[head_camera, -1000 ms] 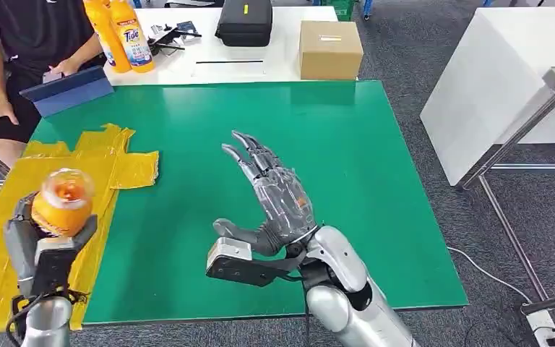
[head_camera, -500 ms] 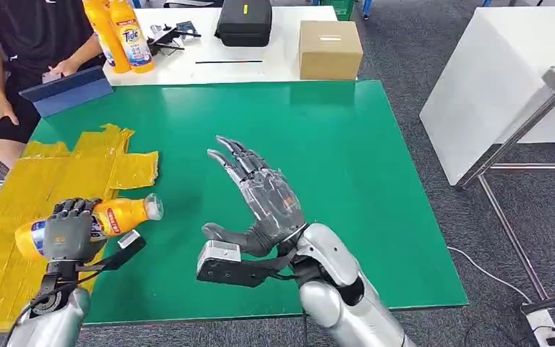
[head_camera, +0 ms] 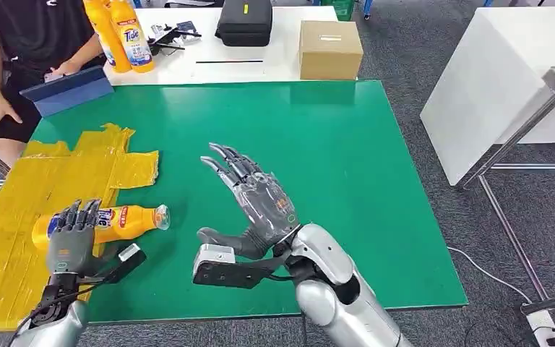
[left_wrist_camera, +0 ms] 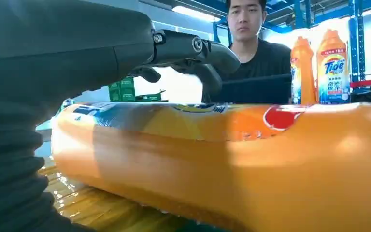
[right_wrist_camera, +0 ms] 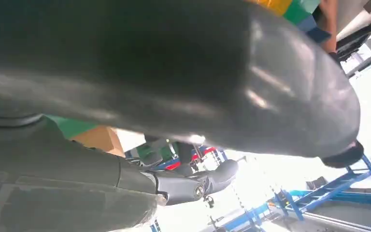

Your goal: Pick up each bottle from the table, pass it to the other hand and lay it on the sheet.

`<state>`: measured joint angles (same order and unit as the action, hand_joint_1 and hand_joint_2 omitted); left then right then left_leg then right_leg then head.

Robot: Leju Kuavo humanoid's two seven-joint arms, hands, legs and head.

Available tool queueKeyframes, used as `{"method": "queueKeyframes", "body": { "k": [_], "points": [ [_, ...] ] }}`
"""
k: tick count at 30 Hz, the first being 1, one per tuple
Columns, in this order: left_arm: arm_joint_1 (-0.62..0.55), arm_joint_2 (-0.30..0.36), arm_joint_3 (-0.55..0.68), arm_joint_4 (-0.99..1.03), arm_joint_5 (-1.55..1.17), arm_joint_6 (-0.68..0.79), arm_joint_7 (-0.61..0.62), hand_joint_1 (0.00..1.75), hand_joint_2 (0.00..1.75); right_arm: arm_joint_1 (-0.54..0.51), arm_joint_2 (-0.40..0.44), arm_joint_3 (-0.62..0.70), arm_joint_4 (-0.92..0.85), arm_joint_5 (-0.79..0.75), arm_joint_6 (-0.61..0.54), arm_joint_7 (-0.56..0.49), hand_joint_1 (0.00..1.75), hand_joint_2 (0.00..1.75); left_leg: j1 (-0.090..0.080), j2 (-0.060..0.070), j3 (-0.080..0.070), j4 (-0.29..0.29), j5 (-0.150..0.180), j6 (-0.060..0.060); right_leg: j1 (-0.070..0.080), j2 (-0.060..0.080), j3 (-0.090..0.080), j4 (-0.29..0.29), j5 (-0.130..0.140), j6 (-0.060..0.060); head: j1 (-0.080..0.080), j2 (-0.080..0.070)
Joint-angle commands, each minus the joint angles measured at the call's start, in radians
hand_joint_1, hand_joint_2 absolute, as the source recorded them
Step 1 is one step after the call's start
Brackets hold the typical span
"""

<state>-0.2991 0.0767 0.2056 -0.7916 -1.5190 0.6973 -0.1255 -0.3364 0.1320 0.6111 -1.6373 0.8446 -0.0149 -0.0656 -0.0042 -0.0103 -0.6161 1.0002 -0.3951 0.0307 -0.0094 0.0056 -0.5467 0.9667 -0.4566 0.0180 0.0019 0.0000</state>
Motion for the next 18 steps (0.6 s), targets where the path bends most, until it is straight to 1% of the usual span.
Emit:
{"method": "queueKeyframes", "body": {
  "k": [1, 18],
  "points": [
    [-0.017, 0.01, 0.028, 0.061, 0.001, 0.001, -0.004, 0.0, 0.0, -0.044, 0.0, -0.013, 0.067, -0.001, 0.007, -0.003, 0.0, 0.0, 0.0, 0.001, 0.002, 0.0, -0.001, -0.001, 0.0, 0.001, 0.001, 0.0, 0.0, 0.0, 0.0, 0.0],
    [-0.017, 0.01, 0.028, 0.061, 0.001, 0.001, -0.004, 0.0, 0.0, -0.044, 0.0, -0.013, 0.067, -0.001, 0.007, -0.003, 0.0, 0.0, 0.0, 0.002, 0.003, 0.0, -0.001, -0.002, 0.0, 0.001, 0.003, 0.0, -0.001, -0.001, 0.0, 0.0]
  ]
}}
